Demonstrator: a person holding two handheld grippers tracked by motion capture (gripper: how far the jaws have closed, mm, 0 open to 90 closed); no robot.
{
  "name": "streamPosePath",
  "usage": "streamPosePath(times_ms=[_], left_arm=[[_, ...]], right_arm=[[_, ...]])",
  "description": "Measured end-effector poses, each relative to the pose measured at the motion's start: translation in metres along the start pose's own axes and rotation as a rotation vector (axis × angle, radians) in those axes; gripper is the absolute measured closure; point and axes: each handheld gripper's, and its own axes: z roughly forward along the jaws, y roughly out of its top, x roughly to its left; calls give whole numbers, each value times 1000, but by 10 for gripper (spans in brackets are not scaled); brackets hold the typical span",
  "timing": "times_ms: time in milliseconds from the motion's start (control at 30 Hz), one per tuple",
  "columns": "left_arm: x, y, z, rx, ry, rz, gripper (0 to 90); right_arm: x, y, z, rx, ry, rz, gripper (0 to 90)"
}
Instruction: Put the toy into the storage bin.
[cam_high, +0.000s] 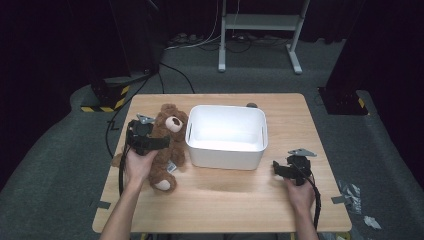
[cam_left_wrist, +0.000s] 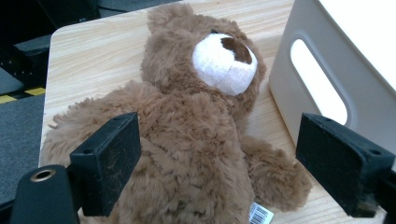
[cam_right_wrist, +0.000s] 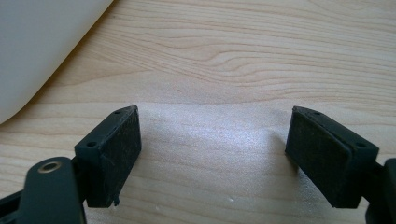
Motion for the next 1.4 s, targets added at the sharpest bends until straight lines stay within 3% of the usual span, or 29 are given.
streamPosePath(times_ms=[667, 867, 1133, 1400], left_arm=[[4, 18, 15, 13, -1, 2, 139], [12, 23, 17, -2, 20, -28, 139], [21, 33, 26, 31, 40, -25, 140], [18, 39, 41, 53, 29, -3, 141]], right_arm=[[0, 0, 0, 0, 0, 0, 176], [0, 0, 0, 0, -1, 0, 176], [0, 0, 0, -1, -1, 3, 176], [0, 0, 0, 3, 0, -7, 176]])
